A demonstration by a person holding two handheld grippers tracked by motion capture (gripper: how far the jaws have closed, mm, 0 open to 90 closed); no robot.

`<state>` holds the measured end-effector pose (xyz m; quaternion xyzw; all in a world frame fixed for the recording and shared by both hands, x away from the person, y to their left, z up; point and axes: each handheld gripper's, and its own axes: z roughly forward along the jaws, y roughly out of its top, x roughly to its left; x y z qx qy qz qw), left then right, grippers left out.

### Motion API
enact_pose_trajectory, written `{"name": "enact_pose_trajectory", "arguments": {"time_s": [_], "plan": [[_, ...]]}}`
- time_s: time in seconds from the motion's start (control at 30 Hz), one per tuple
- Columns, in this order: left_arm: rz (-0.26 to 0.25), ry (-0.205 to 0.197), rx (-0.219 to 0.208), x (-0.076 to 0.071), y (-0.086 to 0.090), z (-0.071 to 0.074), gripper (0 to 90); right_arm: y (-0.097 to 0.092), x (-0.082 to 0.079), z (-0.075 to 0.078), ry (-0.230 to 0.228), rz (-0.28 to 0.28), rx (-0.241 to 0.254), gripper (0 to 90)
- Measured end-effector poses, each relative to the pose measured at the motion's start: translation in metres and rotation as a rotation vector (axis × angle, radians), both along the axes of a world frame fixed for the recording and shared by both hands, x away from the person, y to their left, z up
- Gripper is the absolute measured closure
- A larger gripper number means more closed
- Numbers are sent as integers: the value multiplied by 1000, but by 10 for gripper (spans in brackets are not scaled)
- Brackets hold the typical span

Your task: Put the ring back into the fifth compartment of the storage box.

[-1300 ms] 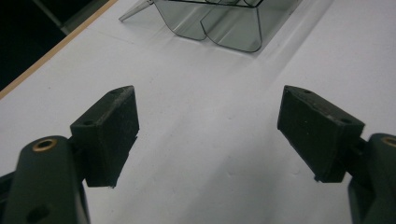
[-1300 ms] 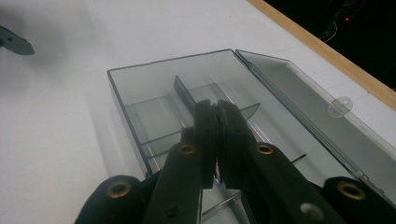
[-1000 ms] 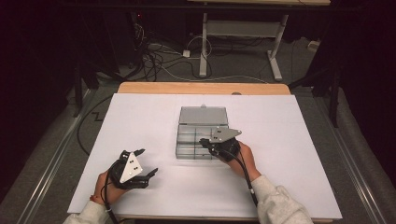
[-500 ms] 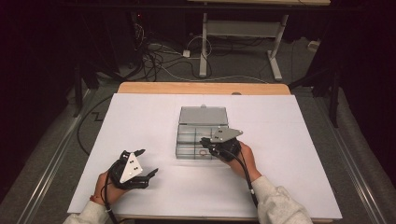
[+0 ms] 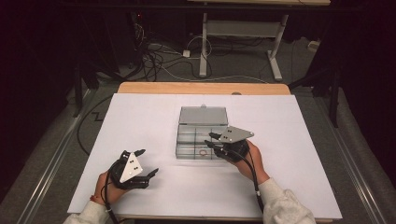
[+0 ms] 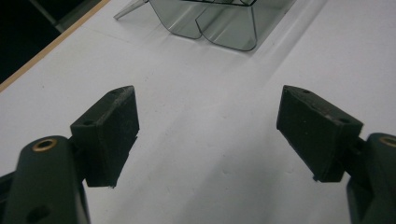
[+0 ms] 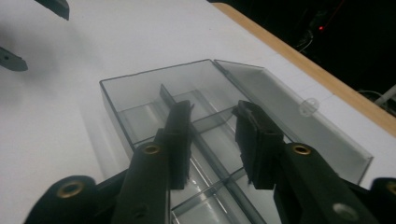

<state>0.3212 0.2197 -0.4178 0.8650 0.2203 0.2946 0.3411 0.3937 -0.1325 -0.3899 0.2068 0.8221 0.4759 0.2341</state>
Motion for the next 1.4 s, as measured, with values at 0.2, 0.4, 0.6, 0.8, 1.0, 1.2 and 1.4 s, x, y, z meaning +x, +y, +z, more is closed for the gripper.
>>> {"name": "enact_pose_trajectory", "arguments": {"time_s": [0.2, 0.4, 0.6, 0.8, 1.0, 1.2, 1.4], "plan": [[1, -2, 1, -1, 0, 1, 207, -8, -6, 7, -28, -11, 14, 583], [1, -3, -5, -1, 1, 2, 207, -12, -11, 10, -46, -37, 20, 457], [4, -2, -2, -1, -1, 1, 204, -12, -11, 8, -41, -43, 35, 357], [0, 4, 2, -1, -2, -1, 204, -10, -14, 8, -86, -60, 12, 279], [-3, -5, 6, -2, -1, 0, 204, -15, -18, 12, -104, -81, 25, 273], [0, -8, -1, -1, 0, 0, 204, -21, -24, 14, -114, -84, 14, 257], [-10, -7, 8, -2, -1, 0, 204, -30, -29, 14, -116, -88, 6, 240]]}}
